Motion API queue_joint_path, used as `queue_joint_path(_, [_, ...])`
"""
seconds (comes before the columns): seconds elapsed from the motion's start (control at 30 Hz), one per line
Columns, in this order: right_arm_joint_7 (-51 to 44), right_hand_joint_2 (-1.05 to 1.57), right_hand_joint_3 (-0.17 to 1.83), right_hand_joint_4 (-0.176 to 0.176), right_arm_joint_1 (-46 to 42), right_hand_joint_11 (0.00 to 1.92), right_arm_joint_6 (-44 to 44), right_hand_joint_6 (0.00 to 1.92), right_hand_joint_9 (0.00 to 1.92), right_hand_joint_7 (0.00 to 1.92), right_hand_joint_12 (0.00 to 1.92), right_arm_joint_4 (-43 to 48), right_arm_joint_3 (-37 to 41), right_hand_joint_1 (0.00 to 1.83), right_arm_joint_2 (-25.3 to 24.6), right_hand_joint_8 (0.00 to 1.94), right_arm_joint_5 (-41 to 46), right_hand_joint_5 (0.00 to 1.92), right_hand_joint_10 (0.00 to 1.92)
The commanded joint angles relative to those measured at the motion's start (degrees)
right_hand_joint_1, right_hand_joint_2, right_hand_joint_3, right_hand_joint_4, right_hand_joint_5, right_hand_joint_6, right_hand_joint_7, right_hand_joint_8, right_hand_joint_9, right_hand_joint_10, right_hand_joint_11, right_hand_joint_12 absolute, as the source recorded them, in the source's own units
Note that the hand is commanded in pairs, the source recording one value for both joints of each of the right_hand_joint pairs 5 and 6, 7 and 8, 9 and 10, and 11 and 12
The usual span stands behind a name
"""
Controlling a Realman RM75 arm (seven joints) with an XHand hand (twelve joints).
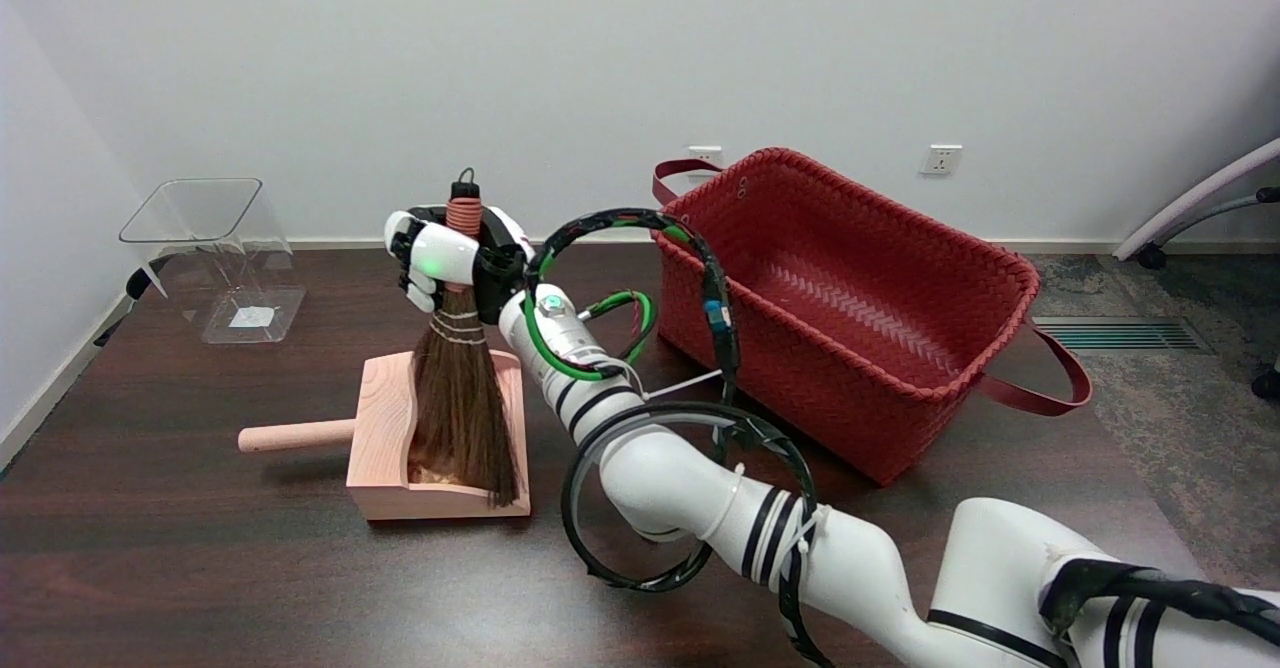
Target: Sweep the paper balls into the dustpan.
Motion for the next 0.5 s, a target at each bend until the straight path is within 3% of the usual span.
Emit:
queue_joint_path(0.03, [1.2,0.71,1.27,0.0,2.1,1.92,-1.6,1.92,1.92,1.92,1.92,-1.1,-0.2,1.11,-1.2,1.92,-3.2,1.92,1.92])
queue_joint_path(0.2, [-7.1,0.72,1.26,0.0,1.7,1.92,-1.1,1.92,1.92,1.92,1.92,-1.5,0.9,1.11,-1.0,1.92,-10.4,1.92,1.92])
queue_joint_path(0.5, [-32.7,0.72,1.27,0.0,-1.0,1.92,-1.0,1.92,1.92,1.92,1.92,-5.7,2.8,1.12,1.4,1.92,-17.3,1.92,1.92])
